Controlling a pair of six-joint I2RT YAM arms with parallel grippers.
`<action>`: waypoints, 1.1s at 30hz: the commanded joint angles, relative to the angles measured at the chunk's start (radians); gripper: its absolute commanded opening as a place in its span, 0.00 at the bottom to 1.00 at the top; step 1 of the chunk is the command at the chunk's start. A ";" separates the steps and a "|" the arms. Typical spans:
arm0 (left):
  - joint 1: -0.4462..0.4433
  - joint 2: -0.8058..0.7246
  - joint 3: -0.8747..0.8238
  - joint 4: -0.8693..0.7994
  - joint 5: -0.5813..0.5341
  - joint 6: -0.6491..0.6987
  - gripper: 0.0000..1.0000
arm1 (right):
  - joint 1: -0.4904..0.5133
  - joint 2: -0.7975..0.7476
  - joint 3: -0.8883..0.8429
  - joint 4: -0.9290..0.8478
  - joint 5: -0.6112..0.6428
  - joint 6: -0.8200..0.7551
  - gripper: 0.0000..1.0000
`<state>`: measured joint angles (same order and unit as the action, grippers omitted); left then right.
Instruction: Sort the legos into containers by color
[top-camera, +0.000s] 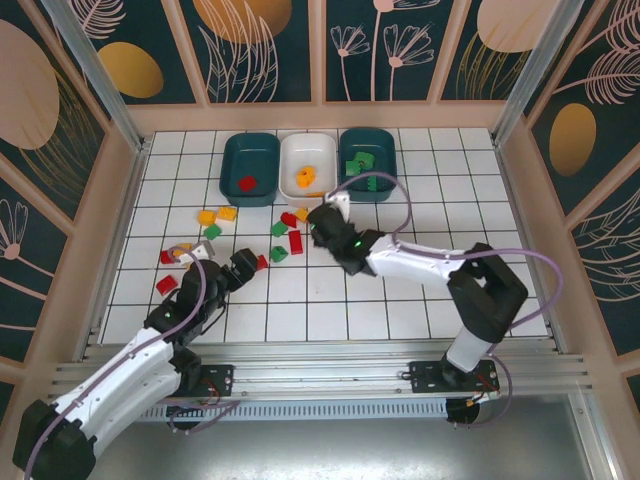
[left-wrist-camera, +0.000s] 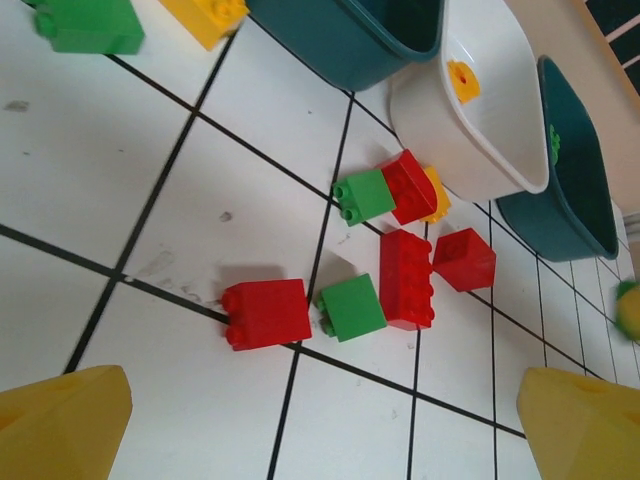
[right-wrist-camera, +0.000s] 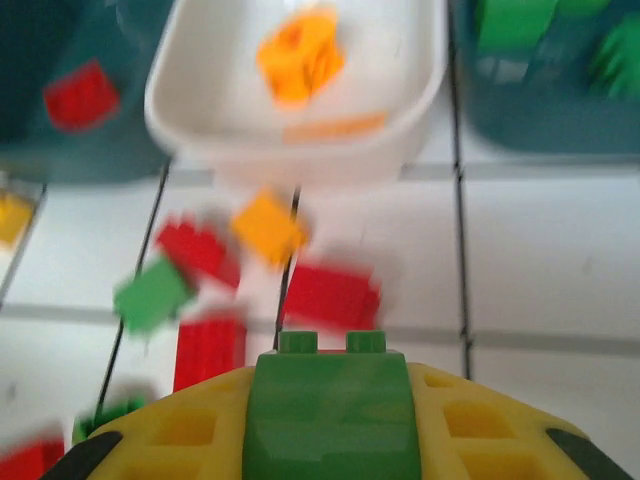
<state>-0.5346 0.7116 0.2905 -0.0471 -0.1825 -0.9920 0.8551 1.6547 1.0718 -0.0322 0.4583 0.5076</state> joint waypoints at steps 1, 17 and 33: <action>-0.002 0.097 0.040 0.126 0.054 0.034 0.98 | -0.129 -0.009 0.022 0.078 -0.066 -0.109 0.21; -0.002 0.245 0.071 0.171 0.056 0.025 0.98 | -0.451 0.274 0.437 -0.016 -0.293 -0.205 0.60; 0.131 0.330 0.140 0.048 -0.017 0.061 0.98 | -0.039 0.191 0.144 0.129 -0.252 -0.048 0.51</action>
<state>-0.4122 1.0050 0.4133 0.0105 -0.2234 -0.9504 0.7822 1.7840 1.2247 0.0715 0.1810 0.3969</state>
